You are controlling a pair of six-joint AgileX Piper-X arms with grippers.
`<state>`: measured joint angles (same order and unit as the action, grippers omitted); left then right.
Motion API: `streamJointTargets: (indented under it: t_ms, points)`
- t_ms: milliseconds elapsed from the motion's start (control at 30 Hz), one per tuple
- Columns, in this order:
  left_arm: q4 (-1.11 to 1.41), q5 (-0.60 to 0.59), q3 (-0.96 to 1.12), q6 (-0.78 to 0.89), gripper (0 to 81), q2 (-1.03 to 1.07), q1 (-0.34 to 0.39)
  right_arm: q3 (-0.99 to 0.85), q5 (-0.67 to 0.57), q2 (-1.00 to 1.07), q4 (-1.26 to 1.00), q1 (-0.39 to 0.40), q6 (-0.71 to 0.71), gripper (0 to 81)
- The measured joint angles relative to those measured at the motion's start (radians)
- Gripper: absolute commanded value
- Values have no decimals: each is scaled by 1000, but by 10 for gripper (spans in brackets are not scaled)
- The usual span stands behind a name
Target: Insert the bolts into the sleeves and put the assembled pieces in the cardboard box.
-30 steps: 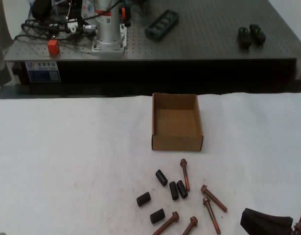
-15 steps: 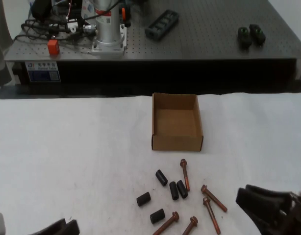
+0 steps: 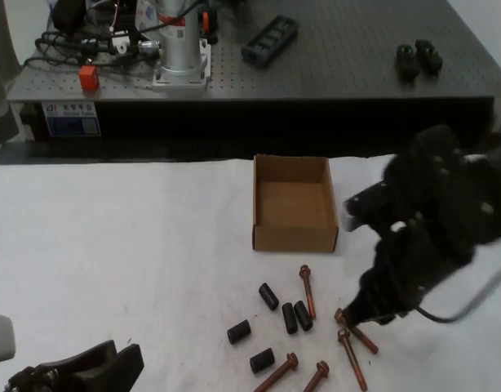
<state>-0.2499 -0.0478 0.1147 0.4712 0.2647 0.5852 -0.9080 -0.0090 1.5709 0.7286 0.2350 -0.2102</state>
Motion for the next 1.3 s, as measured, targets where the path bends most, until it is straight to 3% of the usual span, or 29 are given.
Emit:
streamJointTargets:
  t_ms: [233,833,1000,1100,1300]
  points:
    - [0,-25,1,-6,314,3,0,-41,65,102,18,5,-86,259]
    - [0,-28,1,-6,314,2,0,-46,43,186,-35,11,-101,257]
    - [0,-50,3,-11,314,27,0,-46,40,190,-56,11,-101,126]
    - [5,-83,4,-54,314,137,0,-46,38,190,-69,12,-101,18]
    - [48,-160,129,-201,314,546,0,-46,38,190,-85,12,-109,22]
